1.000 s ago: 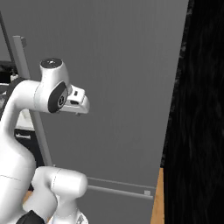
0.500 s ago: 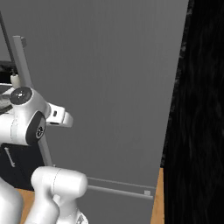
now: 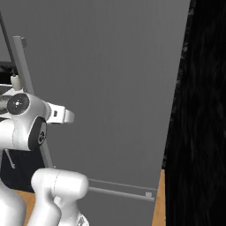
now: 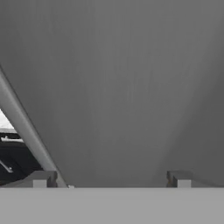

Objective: Grab a lemon wedge from the fridge and one ice cube from the ice bowl, and put them in the glass of lemonade.

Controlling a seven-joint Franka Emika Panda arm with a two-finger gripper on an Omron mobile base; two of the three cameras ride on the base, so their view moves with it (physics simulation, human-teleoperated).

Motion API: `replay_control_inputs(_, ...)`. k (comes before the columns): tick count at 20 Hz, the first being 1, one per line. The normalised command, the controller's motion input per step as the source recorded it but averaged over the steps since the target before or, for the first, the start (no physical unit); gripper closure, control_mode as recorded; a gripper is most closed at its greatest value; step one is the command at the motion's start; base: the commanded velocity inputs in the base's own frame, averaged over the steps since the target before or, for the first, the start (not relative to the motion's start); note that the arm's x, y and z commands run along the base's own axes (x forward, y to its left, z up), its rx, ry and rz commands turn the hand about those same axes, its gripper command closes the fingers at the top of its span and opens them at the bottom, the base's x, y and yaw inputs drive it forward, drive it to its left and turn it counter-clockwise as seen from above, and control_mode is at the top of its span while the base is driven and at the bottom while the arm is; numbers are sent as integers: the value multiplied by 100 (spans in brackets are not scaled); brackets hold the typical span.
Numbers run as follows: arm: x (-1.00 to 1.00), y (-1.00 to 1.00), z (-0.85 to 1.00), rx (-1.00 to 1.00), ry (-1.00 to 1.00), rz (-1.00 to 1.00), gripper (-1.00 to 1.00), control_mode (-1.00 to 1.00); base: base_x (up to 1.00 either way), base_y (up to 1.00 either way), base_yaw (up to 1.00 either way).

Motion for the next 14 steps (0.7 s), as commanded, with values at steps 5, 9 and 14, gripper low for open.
replay_control_inputs(5,-17,8,-26,0,-7,0,-100,-100,0,0,0)
replay_control_inputs(9,0,0,0,0,0,0,-100,100,-42,40,0)
replay_control_inputs(14,0,0,0,0,0,0,-100,100,-57,58,0)
